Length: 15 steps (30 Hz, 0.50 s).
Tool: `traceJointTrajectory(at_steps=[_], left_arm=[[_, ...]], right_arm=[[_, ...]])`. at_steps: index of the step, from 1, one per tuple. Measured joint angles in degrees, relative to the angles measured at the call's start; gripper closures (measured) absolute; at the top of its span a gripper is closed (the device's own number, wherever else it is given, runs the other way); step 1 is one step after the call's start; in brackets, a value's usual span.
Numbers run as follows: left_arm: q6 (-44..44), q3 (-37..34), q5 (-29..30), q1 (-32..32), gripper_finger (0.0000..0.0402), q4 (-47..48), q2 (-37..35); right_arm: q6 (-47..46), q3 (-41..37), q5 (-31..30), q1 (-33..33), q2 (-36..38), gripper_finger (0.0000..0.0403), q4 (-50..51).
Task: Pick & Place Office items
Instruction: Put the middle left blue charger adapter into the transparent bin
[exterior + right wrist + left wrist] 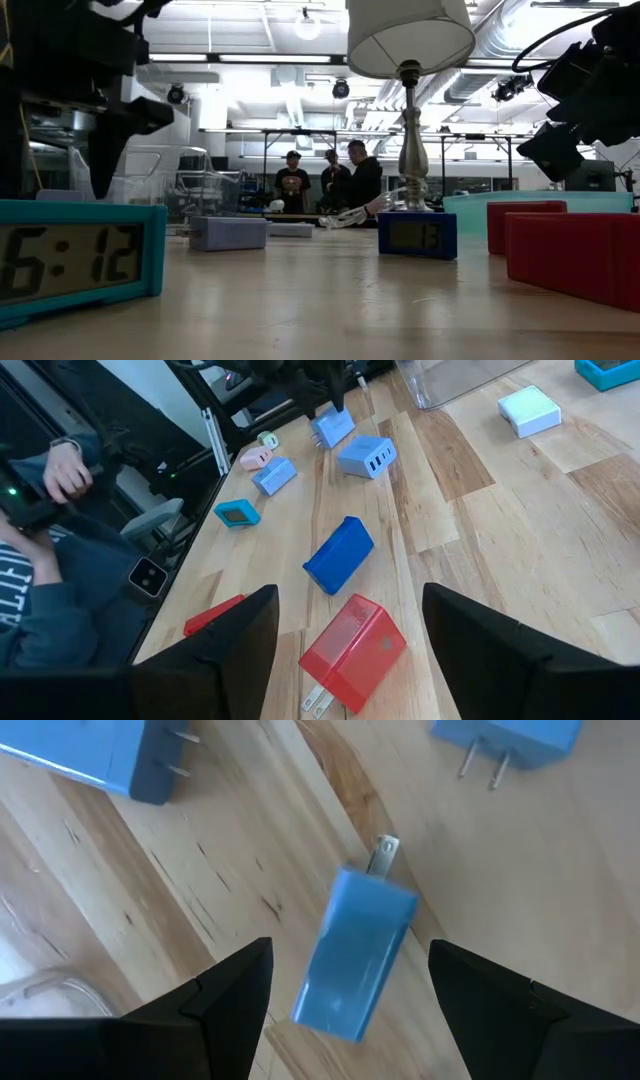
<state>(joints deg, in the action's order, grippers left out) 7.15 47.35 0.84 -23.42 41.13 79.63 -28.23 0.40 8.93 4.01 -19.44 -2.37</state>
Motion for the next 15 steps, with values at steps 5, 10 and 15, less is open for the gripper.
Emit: traceJointTrajectory(at_steps=[5, 10, 15], left_arm=[[-0.8, 0.0, 0.7, -0.1, 0.0142, -0.5, 1.7], [-1.1, 0.0, 0.8, -0.4, 0.0142, -0.8, 2.7], [-1.6, 0.0, 0.8, -0.4, 0.0142, -1.0, 2.8]], right_arm=[[0.0, 0.0, 0.0, 0.0, 0.0, 0.0167, 0.0], [0.0, 0.0, 0.0, 0.0, 0.0, 0.0167, 0.0], [0.0, 0.0, 0.0, 0.0, 0.0, 0.0167, 0.0]])
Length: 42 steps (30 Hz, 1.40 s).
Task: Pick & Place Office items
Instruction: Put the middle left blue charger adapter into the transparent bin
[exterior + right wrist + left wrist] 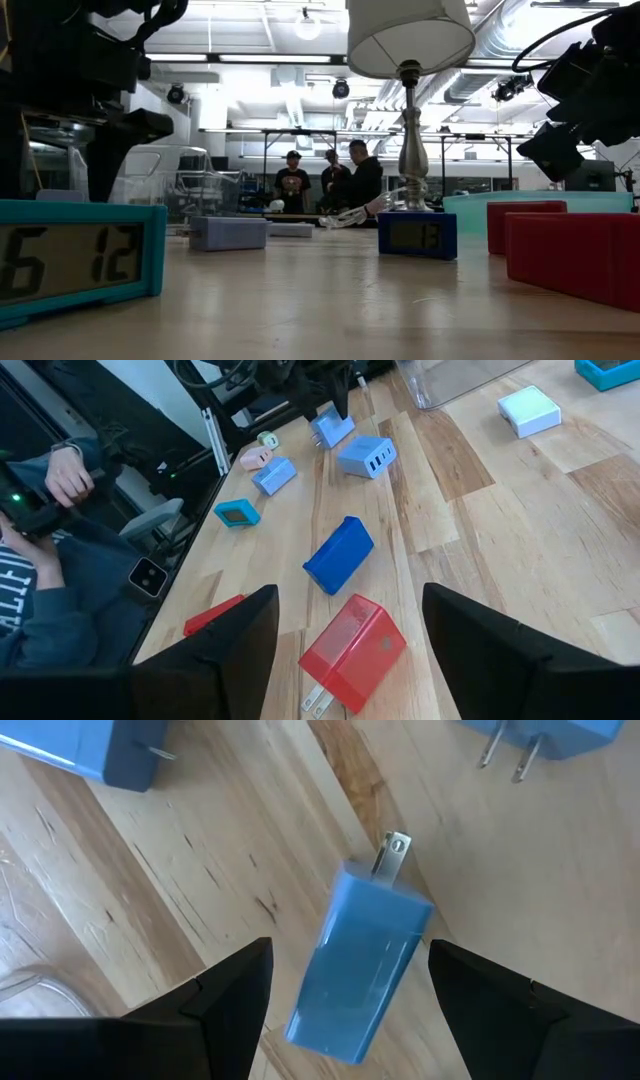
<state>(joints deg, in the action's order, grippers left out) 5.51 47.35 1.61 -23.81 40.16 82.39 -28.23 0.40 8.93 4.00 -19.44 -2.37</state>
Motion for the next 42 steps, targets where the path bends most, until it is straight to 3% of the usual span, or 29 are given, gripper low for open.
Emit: traceJointTrajectory(at_steps=[9, 33, 42], left_arm=[[-0.7, 0.0, 0.0, -0.4, 0.0150, -0.1, 0.0], [-1.2, 0.0, 0.0, -0.4, 0.0267, -0.1, 0.0], [-1.2, 0.0, 0.0, -0.4, 0.0279, -0.1, 0.0]], right_arm=[[0.0, 0.0, 0.0, 0.0, 0.0, 0.0167, 0.0], [0.0, 0.0, 0.0, 0.0, 0.0, 0.0167, 0.0], [0.0, 0.0, 0.0, 0.0, 0.0, 0.0167, 0.0]])
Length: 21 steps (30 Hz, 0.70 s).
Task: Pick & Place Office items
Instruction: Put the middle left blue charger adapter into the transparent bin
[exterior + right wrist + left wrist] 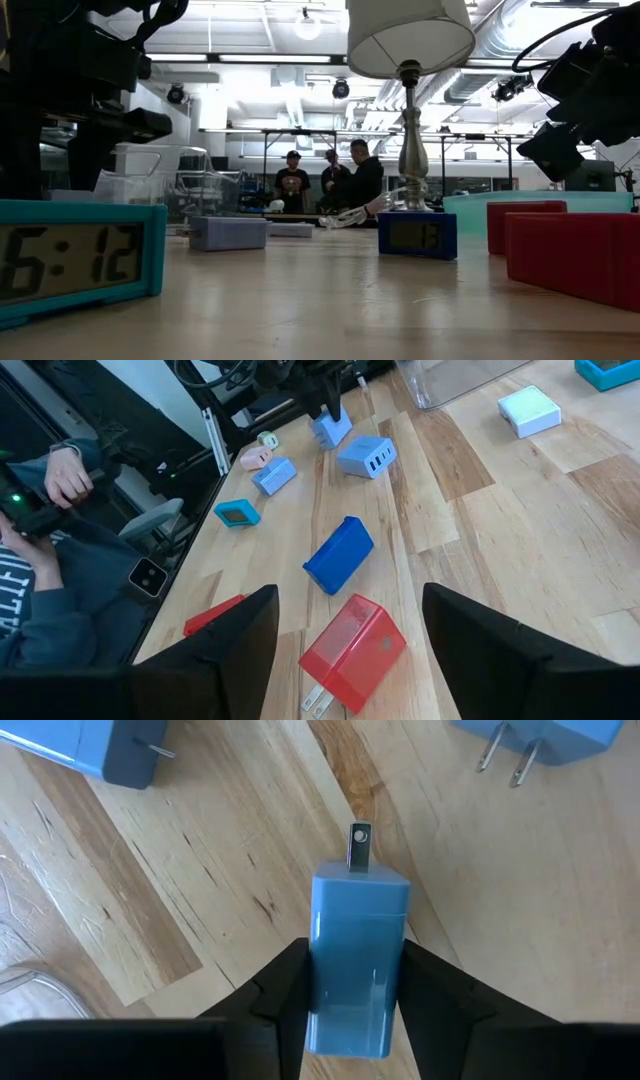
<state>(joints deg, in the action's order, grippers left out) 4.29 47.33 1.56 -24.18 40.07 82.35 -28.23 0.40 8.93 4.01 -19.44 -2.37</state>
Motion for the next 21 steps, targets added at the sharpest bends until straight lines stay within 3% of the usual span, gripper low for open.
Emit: traceJointTrajectory(at_steps=[10, 21], left_arm=[[0.0, 0.0, -0.4, 0.0, 0.0280, 0.3, -0.4], [-1.6, -0.1, 1.1, 0.5, 0.0281, 1.3, -7.5]], right_arm=[[0.0, 0.0, 0.0, 0.0, 0.0, 0.0167, 0.0], [0.0, 0.0, 0.0, 0.0, 0.0, 0.0167, 0.0]])
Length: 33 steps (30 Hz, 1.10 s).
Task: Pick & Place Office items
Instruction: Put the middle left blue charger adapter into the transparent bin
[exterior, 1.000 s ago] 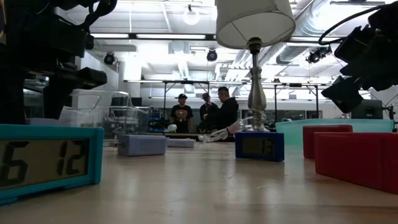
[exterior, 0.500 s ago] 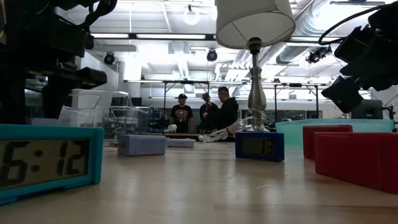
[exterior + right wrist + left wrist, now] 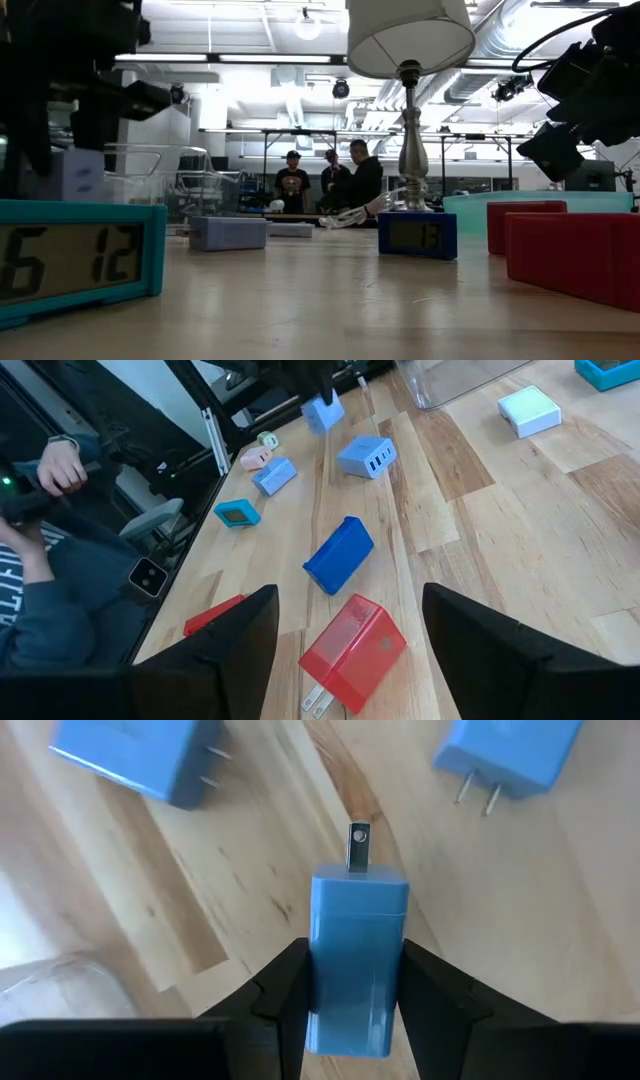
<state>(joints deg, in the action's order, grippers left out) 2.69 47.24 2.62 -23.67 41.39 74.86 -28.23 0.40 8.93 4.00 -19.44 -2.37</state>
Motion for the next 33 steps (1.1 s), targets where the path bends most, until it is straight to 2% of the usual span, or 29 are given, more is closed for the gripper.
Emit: traceJointTrajectory(at_steps=[9, 17, 20, 25, 33], left_arm=[[-6.0, 2.1, 0.5, 4.6, 0.0281, 2.1, -7.1], [-5.8, 9.9, 1.2, 11.7, 0.0281, 9.6, -8.6], [-3.9, 13.9, 2.9, 15.6, 0.0281, 13.6, -8.6], [0.3, 18.0, 8.9, 23.8, 0.0281, 18.5, -8.5], [2.5, 18.0, 9.6, 38.3, 0.0281, 20.0, -4.7]], right_arm=[[0.0, 0.0, 0.0, 0.0, 0.0, 0.0167, 0.0], [0.0, 0.0, 0.0, 0.0, 0.0, 0.0167, 0.0], [0.0, 0.0, 0.0, 0.0, 0.0, 0.0167, 0.0], [0.0, 0.0, 0.0, 0.0, 0.0, 0.0167, 0.0], [0.0, 0.0, 0.0, 0.0, 0.0, 0.0167, 0.0]])
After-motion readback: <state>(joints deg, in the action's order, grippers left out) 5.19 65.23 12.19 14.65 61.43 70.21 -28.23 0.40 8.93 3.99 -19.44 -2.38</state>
